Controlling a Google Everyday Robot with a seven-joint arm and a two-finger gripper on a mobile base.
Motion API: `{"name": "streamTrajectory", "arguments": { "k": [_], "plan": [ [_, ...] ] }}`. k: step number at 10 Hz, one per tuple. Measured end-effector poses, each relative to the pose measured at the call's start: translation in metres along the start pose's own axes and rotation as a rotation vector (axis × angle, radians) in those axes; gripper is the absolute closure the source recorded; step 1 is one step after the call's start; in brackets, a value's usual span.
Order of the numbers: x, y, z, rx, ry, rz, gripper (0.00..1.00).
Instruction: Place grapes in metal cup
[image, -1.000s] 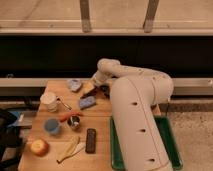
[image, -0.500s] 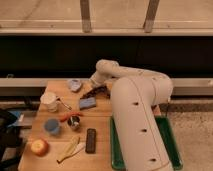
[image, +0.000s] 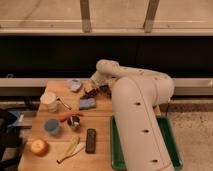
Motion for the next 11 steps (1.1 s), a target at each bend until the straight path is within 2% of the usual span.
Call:
{"name": "streamTrajectory", "arguments": {
  "k": [4, 8, 11],
  "plan": [
    [-0.017, 0.008, -0.016, -0.004, -0.022, -0.023, 1.00],
    [-0.019, 0.004, -0.026, -0.003, -0.044, -0.010, 1.00],
    [-0.031, 0.006, -0.046, -0.018, -0.087, -0.016, 1.00]
  ]
}}
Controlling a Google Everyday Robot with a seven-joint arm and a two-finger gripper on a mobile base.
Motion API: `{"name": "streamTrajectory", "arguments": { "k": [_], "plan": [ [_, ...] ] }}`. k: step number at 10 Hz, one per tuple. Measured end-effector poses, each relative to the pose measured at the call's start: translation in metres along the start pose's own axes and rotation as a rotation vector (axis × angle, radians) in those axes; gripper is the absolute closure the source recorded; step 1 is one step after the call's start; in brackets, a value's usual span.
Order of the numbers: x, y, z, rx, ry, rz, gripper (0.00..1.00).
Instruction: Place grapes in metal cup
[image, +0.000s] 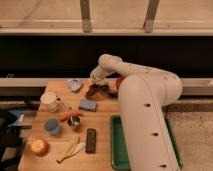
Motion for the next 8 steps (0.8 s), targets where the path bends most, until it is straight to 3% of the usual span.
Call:
{"name": "streamTrajectory", "arguments": {
  "k": [4, 8],
  "plan": [
    [-0.033, 0.024, -0.043, -0.069, -0.025, -0.097, 1.00],
    [-0.043, 0.067, -0.072, -0.132, 0.001, -0.198, 1.00]
  ]
}}
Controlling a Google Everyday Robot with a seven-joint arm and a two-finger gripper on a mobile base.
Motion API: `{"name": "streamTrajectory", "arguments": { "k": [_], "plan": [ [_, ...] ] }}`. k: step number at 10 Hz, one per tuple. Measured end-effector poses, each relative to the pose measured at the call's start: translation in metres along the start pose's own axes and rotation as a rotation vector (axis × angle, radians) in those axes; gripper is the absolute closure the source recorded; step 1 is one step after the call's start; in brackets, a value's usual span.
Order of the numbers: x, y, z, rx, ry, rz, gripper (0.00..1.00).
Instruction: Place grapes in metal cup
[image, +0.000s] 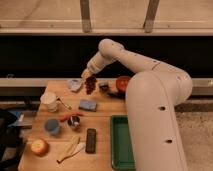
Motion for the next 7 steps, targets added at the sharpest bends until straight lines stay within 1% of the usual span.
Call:
{"name": "streamTrajectory", "arguments": {
  "k": [2, 4, 5, 6, 7],
  "plan": [
    [-0.008, 0.028, -0.006, -0.042, 0.016, -0.039, 1.00],
    [-0.014, 0.062, -0.016, -0.117, 0.039, -0.074, 1.00],
    [-0.015, 0.080, -0.018, -0.168, 0.049, -0.088, 1.00],
    [-0.016, 0.099, -0.019, -0.258, 0.051, -0.099, 1.00],
    [-0.013, 0.113, -0.021, -0.339, 0.059, -0.108, 1.00]
  ]
}}
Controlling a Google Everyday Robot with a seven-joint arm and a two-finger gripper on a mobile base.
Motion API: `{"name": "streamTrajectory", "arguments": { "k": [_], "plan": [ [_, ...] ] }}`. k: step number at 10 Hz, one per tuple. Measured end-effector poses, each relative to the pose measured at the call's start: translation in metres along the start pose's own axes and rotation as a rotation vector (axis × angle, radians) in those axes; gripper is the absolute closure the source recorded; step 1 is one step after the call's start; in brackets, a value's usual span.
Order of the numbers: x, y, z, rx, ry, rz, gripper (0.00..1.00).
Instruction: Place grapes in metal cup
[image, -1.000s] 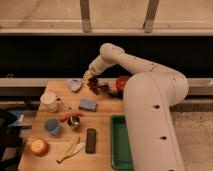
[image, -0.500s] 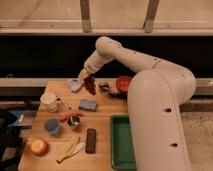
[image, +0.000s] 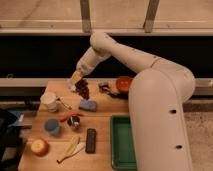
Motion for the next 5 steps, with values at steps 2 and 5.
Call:
{"name": "streamTrajectory", "arguments": {
  "k": [2, 5],
  "plan": [
    [0.000, 0.017, 0.001, -0.099, -0.001, -0.019, 1.00],
    [0.000, 0.019, 0.001, -0.116, -0.002, -0.021, 1.00]
  ]
}}
